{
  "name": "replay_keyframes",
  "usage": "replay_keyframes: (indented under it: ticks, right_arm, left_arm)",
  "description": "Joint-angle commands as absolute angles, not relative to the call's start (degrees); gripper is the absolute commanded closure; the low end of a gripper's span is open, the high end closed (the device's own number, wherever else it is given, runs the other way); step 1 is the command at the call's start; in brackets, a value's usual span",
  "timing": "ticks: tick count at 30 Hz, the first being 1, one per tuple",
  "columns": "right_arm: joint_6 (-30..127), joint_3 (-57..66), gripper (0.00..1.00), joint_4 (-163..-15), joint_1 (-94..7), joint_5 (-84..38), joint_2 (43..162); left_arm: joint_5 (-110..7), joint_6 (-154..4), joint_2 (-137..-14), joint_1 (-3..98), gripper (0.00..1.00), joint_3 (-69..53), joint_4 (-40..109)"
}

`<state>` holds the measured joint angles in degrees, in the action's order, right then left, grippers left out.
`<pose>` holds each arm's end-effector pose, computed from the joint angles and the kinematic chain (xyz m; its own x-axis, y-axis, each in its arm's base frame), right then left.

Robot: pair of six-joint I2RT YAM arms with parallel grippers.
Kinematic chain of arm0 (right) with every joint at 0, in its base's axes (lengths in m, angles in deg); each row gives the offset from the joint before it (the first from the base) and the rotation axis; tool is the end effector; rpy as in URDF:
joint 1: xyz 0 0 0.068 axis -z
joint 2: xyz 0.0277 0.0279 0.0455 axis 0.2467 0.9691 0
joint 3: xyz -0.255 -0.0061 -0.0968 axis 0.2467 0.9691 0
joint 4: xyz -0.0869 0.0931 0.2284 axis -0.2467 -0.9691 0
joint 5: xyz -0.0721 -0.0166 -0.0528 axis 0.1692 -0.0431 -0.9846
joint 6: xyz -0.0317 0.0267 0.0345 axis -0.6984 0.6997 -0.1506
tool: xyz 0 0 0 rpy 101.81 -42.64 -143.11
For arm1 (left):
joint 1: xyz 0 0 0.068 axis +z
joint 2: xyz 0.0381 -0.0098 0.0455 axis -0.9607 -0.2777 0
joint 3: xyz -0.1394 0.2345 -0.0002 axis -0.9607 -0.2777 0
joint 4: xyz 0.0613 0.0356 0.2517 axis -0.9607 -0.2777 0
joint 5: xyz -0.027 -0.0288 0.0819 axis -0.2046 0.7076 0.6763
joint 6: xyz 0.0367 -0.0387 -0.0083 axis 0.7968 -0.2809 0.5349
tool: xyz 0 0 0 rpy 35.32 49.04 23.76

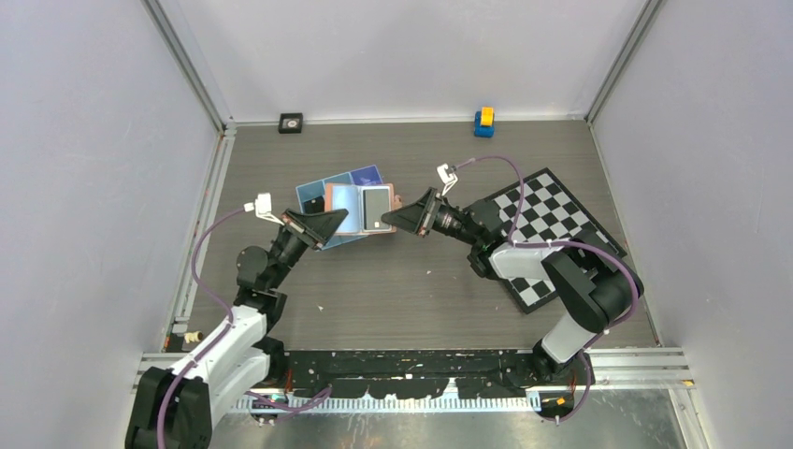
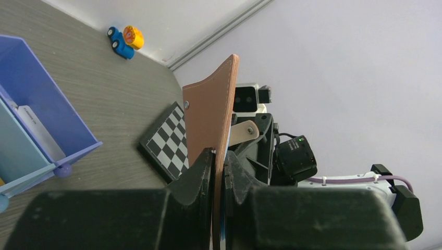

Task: Take the credit cards out of the card holder
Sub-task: Remove the credit card from the card holder.

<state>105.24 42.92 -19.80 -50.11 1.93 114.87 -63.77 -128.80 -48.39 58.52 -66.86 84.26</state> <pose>0.2504 0.2043 0.2286 -0.7445 0.3962 -0.5373 -0.5647 0.0556 0.8234 0.1727 -0.0604 0.2494 -0.4038 -0.7726 -0.4899 0.4860 0.2725 -0.8304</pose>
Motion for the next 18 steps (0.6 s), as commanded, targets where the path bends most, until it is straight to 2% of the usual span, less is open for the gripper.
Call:
replay_keyframes:
  ticks: [1, 6, 9, 10, 12, 14, 16, 18]
  right_arm:
    - [105.5, 40.2, 0.69, -17.9, -50.1, 3.3, 112.8]
    - [104.6, 40.0, 0.92, -20.2, -50.1, 3.0, 112.0]
    - [102.5, 40.4, 0.99, -24.2, -49.6, 1.2, 110.5]
    - [101.9, 40.6, 0.99, -25.3, -49.3, 0.4, 110.0]
    - [101.6, 41.6, 1.0, -26.0, -48.6, -1.2, 109.2]
    - [101.0, 41.8, 1.0, -27.9, -48.0, -2.5, 108.6]
    - [99.6, 41.2, 0.99, -31.2, -47.6, -2.9, 108.2]
    - [97.3, 40.4, 1.0, -36.2, -47.6, -3.6, 107.5]
  left_arm:
    - [-65.7, -128.7, -49.3, 58.7, 1.0, -64.5, 87.8]
    - [-64.8, -127.9, -48.8, 58.7, 1.0, -64.7, 86.2]
    - [-62.8, -126.1, -47.0, 58.7, 0.98, -64.4, 81.4]
    - [-61.8, -125.3, -46.1, 58.7, 0.92, -64.3, 78.9]
    - [-58.0, -123.0, -42.7, 58.7, 0.7, -63.7, 71.6]
    - [-51.9, -120.4, -38.9, 58.7, 0.55, -61.8, 59.1]
    - [-46.0, -118.4, -35.6, 58.7, 0.5, -60.2, 49.0]
    - [-43.9, -117.3, -32.6, 58.7, 0.45, -60.1, 45.6]
